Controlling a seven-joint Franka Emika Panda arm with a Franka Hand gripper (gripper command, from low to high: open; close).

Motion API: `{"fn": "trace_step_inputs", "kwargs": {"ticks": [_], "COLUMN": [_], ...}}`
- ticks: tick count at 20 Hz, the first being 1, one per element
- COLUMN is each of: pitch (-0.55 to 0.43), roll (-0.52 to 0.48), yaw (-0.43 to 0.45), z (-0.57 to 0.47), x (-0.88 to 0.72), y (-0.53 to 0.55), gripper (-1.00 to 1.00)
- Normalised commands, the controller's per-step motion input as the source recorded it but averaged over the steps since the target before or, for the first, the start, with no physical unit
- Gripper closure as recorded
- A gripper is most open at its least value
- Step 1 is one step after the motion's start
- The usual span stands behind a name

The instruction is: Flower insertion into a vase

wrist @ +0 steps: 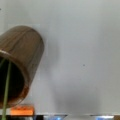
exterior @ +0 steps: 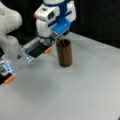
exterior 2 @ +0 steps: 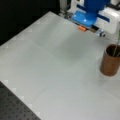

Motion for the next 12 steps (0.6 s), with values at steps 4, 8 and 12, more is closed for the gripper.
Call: {"fn": "trace_step_inputs", "kwargs": {"ticks": [4, 8, 12], "pitch": [0.081, 0.071, 0.084], "roll": [-0.09, -0.084, -0.039], "yaw": [0.101, 0.144, 0.149], "z": [-0.01, -0.01, 0.07], "x": [0.26, 0.34, 0.37], "y": [-0.25, -0.15, -0.15], "gripper": [-1.0, -1.0, -1.0]}}
